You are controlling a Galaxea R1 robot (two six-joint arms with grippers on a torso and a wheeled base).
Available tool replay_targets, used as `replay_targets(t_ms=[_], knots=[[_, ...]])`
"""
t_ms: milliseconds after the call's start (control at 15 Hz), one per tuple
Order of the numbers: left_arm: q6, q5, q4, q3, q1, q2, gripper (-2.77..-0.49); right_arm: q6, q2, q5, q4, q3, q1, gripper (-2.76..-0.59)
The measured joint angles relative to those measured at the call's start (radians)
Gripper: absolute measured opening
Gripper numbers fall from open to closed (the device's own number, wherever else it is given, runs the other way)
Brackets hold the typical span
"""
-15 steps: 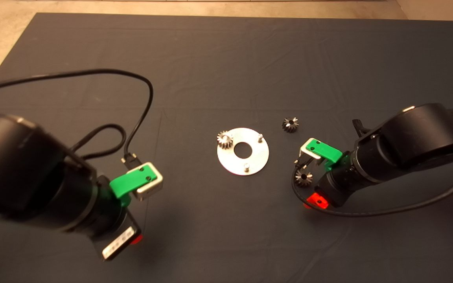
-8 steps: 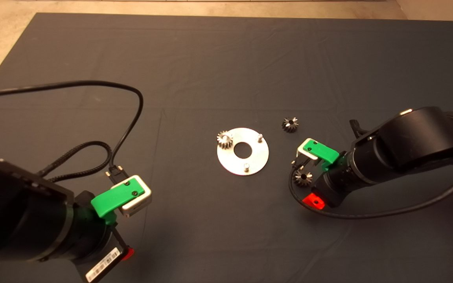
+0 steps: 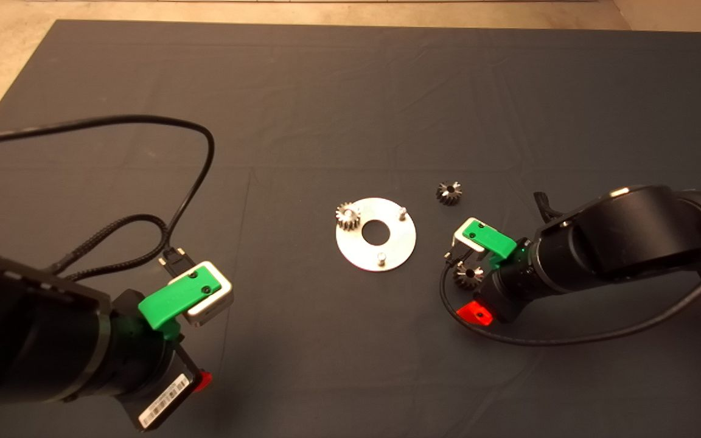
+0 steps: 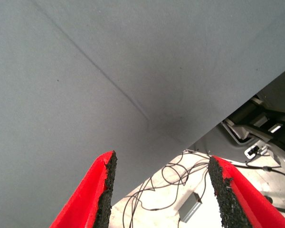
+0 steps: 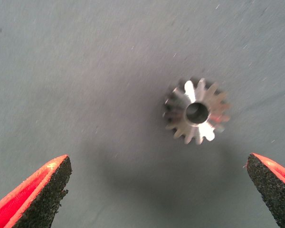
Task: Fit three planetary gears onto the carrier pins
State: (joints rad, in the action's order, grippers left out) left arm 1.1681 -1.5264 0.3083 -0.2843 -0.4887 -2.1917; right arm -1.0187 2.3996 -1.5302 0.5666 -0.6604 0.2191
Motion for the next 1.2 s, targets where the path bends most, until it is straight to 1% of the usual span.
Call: replay_targets(t_ms=[333,467,533,733,933,1133,1200], knots=[[0.006,0.0,0.008,0.0,0.0,0.0,-1.95,0.021,-0.007,0.0,0.043,0.0,-0.011,-0.6],[0.006,0.0,0.009,0.0,0.0,0.0,-1.95,0.033,-0.013,-0.001,0.056,-0.009,-0.012,-0.6],[0.006,0.0,0.01,0.0,0.0,0.0,-1.95,0.042,-0.015,0.0,0.068,-0.015,-0.016,-0.6],[0.006,0.0,0.011,0.0,0.0,0.0,-1.95,0.056,-0.023,0.0,0.104,-0.027,-0.051,-0.6],[0.007,0.0,0.011,0.0,0.0,0.001,-1.95,0.065,-0.026,0.0,0.134,-0.033,-0.07,-0.61],[0.007,0.0,0.011,0.0,0.0,0.0,-1.95,0.069,-0.029,0.0,0.165,-0.039,-0.105,-0.6],[0.007,0.0,0.011,0.0,0.0,0.001,-1.95,0.072,-0.029,0.0,0.173,-0.043,-0.11,-0.6]])
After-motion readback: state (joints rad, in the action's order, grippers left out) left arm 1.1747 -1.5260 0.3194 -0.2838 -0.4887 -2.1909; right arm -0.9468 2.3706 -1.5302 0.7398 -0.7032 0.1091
